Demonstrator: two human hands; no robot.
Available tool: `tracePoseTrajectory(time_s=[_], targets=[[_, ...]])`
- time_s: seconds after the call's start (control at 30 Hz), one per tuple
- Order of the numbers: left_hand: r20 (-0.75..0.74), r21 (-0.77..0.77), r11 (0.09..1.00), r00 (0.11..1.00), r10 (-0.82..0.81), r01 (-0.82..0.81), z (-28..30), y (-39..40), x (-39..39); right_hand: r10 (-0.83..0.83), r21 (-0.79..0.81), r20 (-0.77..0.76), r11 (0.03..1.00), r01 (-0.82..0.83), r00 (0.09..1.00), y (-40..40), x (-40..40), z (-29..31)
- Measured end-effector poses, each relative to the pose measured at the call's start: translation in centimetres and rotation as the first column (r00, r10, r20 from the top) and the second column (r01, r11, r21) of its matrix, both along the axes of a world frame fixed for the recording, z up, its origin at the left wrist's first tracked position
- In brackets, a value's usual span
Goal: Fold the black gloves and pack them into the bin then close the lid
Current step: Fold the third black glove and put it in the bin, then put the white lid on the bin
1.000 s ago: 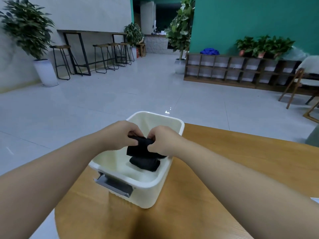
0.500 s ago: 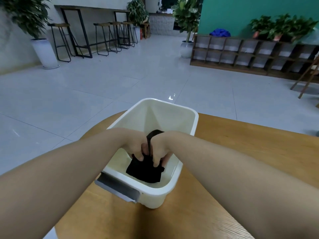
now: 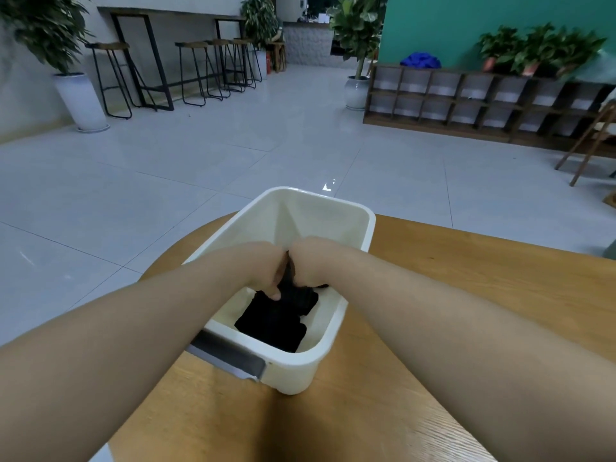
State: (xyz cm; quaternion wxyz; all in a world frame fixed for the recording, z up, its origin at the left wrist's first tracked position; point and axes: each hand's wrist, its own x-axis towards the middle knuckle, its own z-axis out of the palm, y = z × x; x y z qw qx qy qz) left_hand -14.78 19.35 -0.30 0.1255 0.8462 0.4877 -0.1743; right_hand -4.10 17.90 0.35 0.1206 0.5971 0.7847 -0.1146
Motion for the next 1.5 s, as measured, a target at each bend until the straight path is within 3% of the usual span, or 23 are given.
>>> tracePoseTrajectory(time_s=[0.13,0.23,0.5,0.77,0.97,1.1,1.23,1.33,1.4,1.5], targets=[[0.339,0.047,0.993,0.937,0.087,-0.109,1.9,-1.7,1.1,-0.075,0.101,-0.032,0.992,0.078,0.997,-1.0,2.6,1.9],[0.446,0.035,0.993,0.890,0.088,-0.115,2.9,-4.3,2.6,-0.105,0.138,-0.076,0.984,0.115,0.992,-2.6,4.5,2.3],[0.507,0.011,0.998,0.861,0.046,-0.060,3.3,-10.4,6.6,-0.165,0.257,-0.308,0.934,0.248,0.937,-8.3,9.2,2.5],[0.478,0.051,0.994,0.872,-0.105,0.092,3.0,-14.3,9.6,-0.270,0.331,-0.376,0.855,0.400,0.886,-15.4,14.4,2.1],[0.496,0.091,0.973,0.838,-0.229,0.211,2.6,-17.5,12.7,-0.248,0.387,-0.476,0.802,0.454,0.844,-22.2,18.5,1.9],[0.533,0.124,0.974,0.815,-0.227,0.191,1.7,-18.7,13.9,-0.231,0.396,-0.549,0.774,0.494,0.803,-26.7,21.0,0.7],[0.509,0.261,0.957,0.824,-0.250,0.130,1.4,-20.9,16.0,-0.111,0.581,-0.552,0.660,0.476,0.827,-29.7,23.1,-2.1],[0.537,0.401,0.906,0.767,-0.352,0.135,0.3,-23.1,18.6,-0.026,0.713,-0.539,0.517,0.473,0.842,-30.7,24.6,-4.3],[0.553,0.452,0.880,0.729,-0.403,0.143,-0.6,-24.1,20.0,-0.043,0.716,-0.588,0.437,0.544,0.808,-31.6,25.3,-5.7],[0.573,0.496,0.856,0.684,-0.450,0.147,-1.8,-25.2,21.1,-0.201,0.637,-0.676,0.323,0.700,0.709,-33.0,26.3,-7.8]])
